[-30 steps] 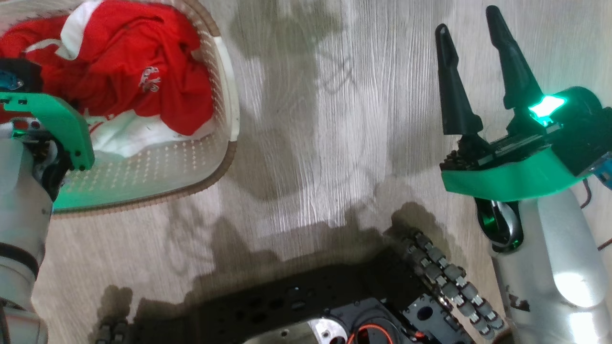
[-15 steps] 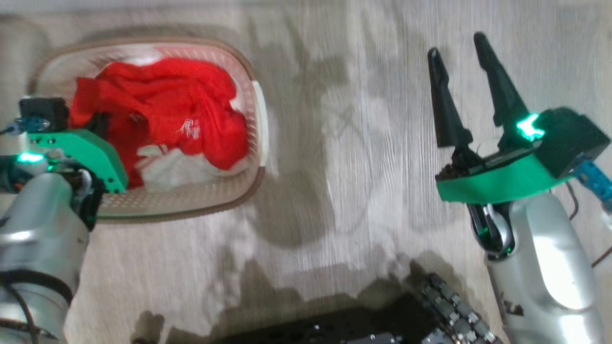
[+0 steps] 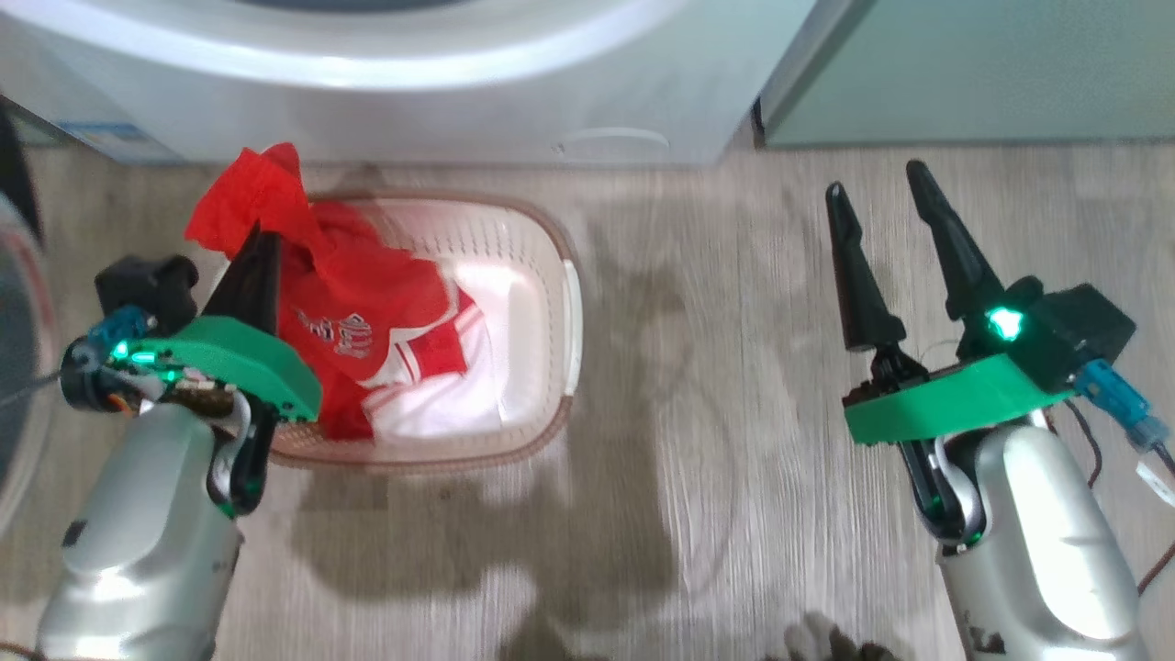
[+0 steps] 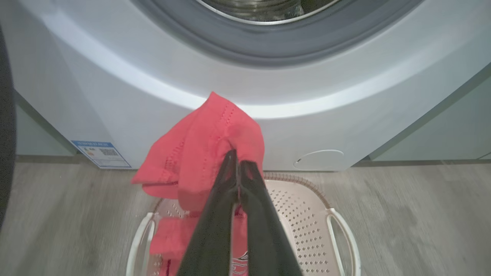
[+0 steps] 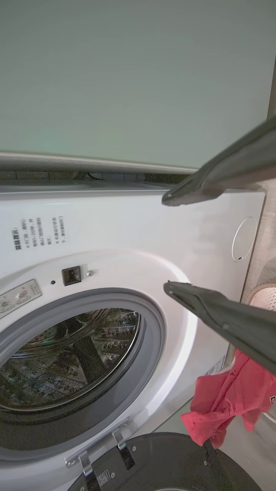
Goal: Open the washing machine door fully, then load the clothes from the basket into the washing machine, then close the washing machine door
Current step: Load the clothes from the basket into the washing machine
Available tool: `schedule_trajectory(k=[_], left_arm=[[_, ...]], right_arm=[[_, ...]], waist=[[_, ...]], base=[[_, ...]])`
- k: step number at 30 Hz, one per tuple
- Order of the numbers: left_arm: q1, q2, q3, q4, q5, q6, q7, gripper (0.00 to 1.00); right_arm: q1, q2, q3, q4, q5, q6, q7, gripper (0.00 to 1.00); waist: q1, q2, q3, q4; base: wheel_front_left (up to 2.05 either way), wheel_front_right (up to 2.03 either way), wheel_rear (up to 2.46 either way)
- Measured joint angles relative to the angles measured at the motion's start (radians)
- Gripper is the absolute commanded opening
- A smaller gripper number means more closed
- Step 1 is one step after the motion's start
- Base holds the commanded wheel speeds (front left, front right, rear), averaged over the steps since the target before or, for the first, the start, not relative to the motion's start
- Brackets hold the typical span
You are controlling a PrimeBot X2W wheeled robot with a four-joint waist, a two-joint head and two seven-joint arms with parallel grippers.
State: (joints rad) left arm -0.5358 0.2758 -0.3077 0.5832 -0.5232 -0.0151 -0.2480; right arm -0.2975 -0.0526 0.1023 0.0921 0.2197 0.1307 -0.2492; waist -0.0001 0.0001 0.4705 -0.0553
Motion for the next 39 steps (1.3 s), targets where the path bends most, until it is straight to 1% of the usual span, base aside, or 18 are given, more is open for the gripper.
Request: schedule_trajectory(k=[5, 8, 14, 22, 24, 31, 34, 39], left_arm=[[0.078, -0.007, 0.03, -0.15, 0.044, 0.013, 0.0, 0.0], [0.118, -0.008, 0.035, -0.216, 0.066, 0.022, -0.001, 0.0], [0.21, -0.007, 0.041, -0.337, 0.087, 0.062, -0.001, 0.0], [0.34, 0.001, 0.041, -0.458, 0.111, 0.112, -0.001, 0.0], [0.366, 0.002, 0.041, -0.479, 0.111, 0.123, -0.001, 0.0], [0.41, 0.021, 0.041, -0.501, 0.12, 0.134, 0.0, 0.0], [0.427, 0.029, 0.041, -0.502, 0.119, 0.142, 0.0, 0.0], [0.446, 0.031, 0.041, -0.502, 0.119, 0.142, 0.0, 0.0]], right_arm=[[0.026, 0.0, -0.003, 0.011, 0.002, 0.0, 0.011, 1.0], [0.043, 0.0, -0.002, 0.021, 0.011, 0.0, 0.012, 1.0], [0.09, 0.0, 0.0, 0.046, 0.019, 0.0, 0.021, 1.0], [0.172, 0.0, -0.006, 0.06, 0.028, 0.0, 0.022, 1.0], [0.199, 0.0, -0.014, 0.06, 0.028, 0.0, 0.03, 1.0], [0.256, 0.001, -0.033, 0.048, 0.028, 0.0, 0.043, 1.0], [0.272, 0.001, -0.035, 0.037, 0.028, 0.0, 0.049, 1.0], [0.28, 0.001, -0.038, 0.028, 0.028, 0.0, 0.056, 1.0]], waist=[[0.0, 0.0, -0.085, 0.02], [0.0, 0.0, -0.132, 0.027], [0.0, 0.0, -0.22, 0.032], [0.0, 0.0, -0.317, 0.034], [0.0, 0.0, -0.338, 0.036], [0.0, 0.0, -0.395, 0.045], [0.0, 0.0, -0.41, 0.044], [0.0, 0.0, -0.42, 0.043]], base=[[0.0, 0.0, 0.0], [0.0, 0.0, 0.0], [0.0, 0.0, 0.0], [0.0, 0.0, 0.0], [0.0, 0.0, 0.0], [0.0, 0.0, 0.0], [0.0, 0.0, 0.0], [0.0, 0.0, 0.0]])
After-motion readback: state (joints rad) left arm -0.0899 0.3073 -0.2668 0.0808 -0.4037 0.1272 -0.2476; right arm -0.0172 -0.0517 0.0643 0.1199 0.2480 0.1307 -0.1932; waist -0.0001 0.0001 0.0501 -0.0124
